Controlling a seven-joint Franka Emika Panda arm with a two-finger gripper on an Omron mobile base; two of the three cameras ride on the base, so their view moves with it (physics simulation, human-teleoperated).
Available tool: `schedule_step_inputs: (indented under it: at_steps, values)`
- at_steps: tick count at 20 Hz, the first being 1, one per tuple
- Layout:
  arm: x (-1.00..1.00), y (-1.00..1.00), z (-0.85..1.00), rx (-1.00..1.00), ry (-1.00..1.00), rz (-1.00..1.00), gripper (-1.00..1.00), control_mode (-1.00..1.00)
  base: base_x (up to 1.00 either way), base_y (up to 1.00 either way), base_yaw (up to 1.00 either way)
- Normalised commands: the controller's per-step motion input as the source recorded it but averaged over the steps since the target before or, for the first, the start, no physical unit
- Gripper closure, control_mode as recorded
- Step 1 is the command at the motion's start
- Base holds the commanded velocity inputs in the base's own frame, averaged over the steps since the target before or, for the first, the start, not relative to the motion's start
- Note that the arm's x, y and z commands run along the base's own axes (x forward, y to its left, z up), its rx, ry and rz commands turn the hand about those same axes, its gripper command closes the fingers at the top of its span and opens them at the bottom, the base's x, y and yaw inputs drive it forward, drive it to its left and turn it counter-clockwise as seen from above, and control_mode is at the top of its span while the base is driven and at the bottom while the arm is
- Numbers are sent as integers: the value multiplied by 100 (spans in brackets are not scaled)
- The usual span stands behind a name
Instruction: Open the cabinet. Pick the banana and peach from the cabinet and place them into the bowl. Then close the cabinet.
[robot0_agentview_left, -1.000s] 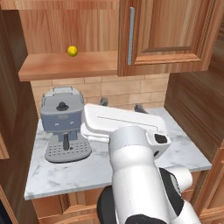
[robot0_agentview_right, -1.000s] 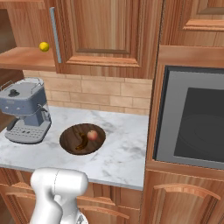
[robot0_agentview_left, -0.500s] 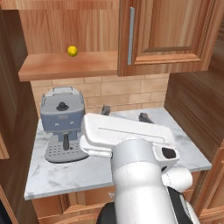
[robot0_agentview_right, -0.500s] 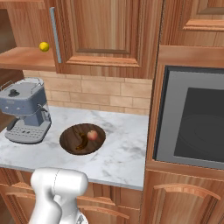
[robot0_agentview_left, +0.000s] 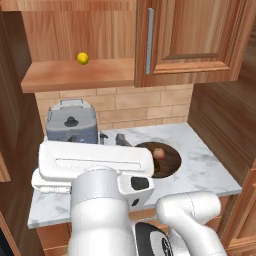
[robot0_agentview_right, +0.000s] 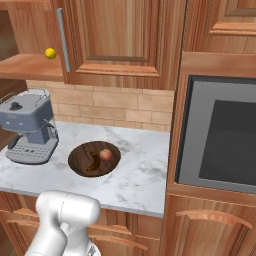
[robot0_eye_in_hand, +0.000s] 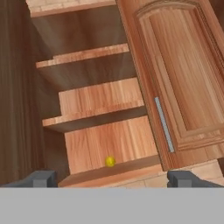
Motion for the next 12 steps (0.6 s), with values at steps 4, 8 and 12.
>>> schedule_step_inputs:
  at_steps: [4, 8, 12]
  values:
    - [-37, 47, 6, -2, 16, 6, -100, -100, 0, 0, 0]
    - [-50, 14, 3, 0, 10, 10, -100, -100, 0, 0, 0]
    - [-1, 52, 0, -7, 0, 1, -100, -100, 0, 0, 0]
